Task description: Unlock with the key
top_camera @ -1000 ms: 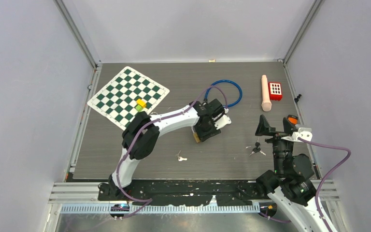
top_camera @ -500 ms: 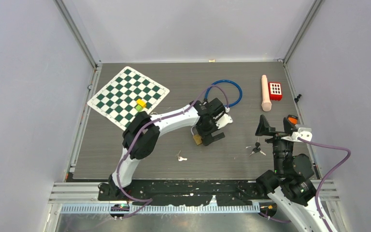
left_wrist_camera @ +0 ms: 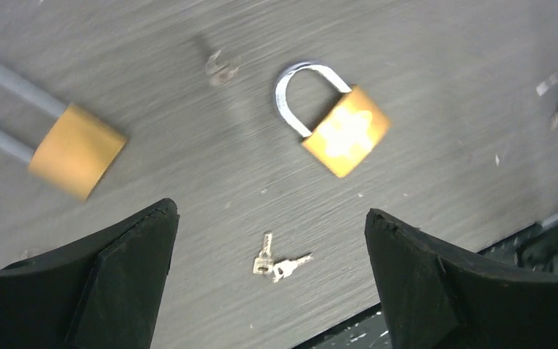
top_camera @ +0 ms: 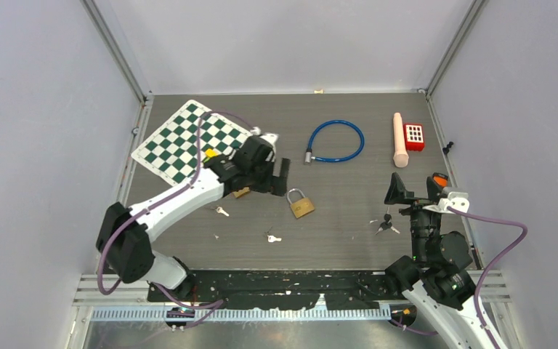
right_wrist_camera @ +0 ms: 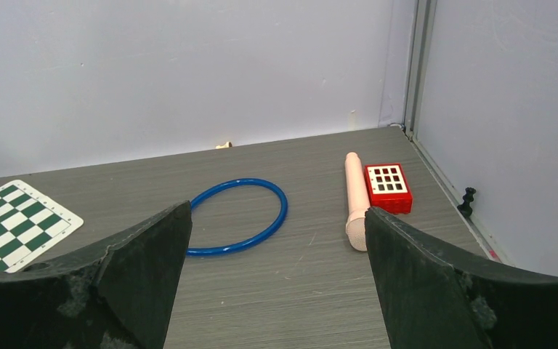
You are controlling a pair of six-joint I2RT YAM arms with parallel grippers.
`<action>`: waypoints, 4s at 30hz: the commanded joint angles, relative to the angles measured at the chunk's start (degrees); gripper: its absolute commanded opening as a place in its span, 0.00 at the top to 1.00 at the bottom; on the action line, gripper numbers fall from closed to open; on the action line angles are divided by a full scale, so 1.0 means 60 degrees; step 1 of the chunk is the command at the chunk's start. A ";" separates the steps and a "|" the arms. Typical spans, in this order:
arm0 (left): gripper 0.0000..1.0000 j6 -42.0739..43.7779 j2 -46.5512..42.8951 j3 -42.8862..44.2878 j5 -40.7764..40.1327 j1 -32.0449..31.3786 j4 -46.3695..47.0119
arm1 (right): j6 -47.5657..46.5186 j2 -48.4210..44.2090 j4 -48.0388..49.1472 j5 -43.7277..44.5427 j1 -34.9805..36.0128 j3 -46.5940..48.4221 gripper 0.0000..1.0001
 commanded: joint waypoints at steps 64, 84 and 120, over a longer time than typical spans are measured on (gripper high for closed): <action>1.00 -0.6677 -0.1218 -0.4661 -0.1228 0.5247 0.0495 | -0.0066 0.0329 -0.0002 -0.0129 -0.0075 0.0464 0.05; 0.65 -0.4060 -0.3243 -0.4923 -0.0690 0.5217 0.0580 | 0.2662 0.5183 -0.1002 -0.6263 -0.0054 0.2100 0.05; 1.00 -0.4304 -0.1329 -0.4586 0.2083 0.5152 0.2028 | 0.3444 0.6127 0.1525 -0.8355 -0.0005 0.0654 0.05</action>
